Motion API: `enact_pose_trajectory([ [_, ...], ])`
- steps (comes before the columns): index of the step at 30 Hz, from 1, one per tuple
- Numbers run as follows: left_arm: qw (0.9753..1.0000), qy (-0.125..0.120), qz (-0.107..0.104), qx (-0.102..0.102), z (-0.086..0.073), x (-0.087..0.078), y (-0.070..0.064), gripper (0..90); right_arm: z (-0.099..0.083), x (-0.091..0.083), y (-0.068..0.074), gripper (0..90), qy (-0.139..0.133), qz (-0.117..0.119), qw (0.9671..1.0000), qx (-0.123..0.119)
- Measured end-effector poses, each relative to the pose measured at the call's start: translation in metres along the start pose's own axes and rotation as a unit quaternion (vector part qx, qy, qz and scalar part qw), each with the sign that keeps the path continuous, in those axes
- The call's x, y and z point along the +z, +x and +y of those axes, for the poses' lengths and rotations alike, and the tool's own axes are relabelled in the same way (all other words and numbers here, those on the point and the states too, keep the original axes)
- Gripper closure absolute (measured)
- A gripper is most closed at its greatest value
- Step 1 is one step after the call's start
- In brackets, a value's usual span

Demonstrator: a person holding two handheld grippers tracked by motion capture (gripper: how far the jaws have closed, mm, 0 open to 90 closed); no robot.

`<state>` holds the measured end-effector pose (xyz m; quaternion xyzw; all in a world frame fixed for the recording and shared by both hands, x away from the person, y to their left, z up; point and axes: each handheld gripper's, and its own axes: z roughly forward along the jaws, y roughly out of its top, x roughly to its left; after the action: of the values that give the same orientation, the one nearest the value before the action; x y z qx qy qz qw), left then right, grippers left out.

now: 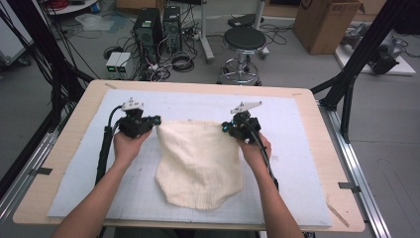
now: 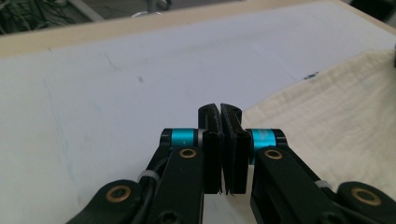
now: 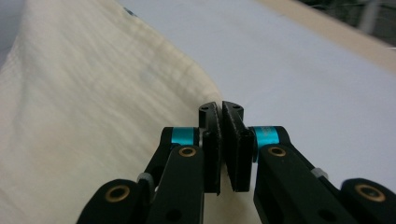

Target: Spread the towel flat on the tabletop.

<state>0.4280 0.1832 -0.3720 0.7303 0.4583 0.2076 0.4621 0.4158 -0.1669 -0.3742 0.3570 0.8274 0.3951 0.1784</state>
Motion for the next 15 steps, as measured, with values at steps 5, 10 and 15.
enact_pose_trajectory([
  [5,0.9998,-0.010,-0.019,-0.006,0.015,0.005,-0.007,67.9,0.001,0.004,-0.024,64.0,-0.029,0.000,0.9986,0.044],
  [10,0.9994,0.003,-0.035,0.002,-0.006,-0.006,-0.004,65.6,-0.017,0.003,-0.021,60.7,-0.009,0.037,0.9977,0.057],
  [15,0.9986,-0.001,-0.053,0.004,-0.033,-0.030,0.000,64.2,-0.030,-0.013,-0.005,60.4,-0.020,0.055,0.9976,0.036],
])
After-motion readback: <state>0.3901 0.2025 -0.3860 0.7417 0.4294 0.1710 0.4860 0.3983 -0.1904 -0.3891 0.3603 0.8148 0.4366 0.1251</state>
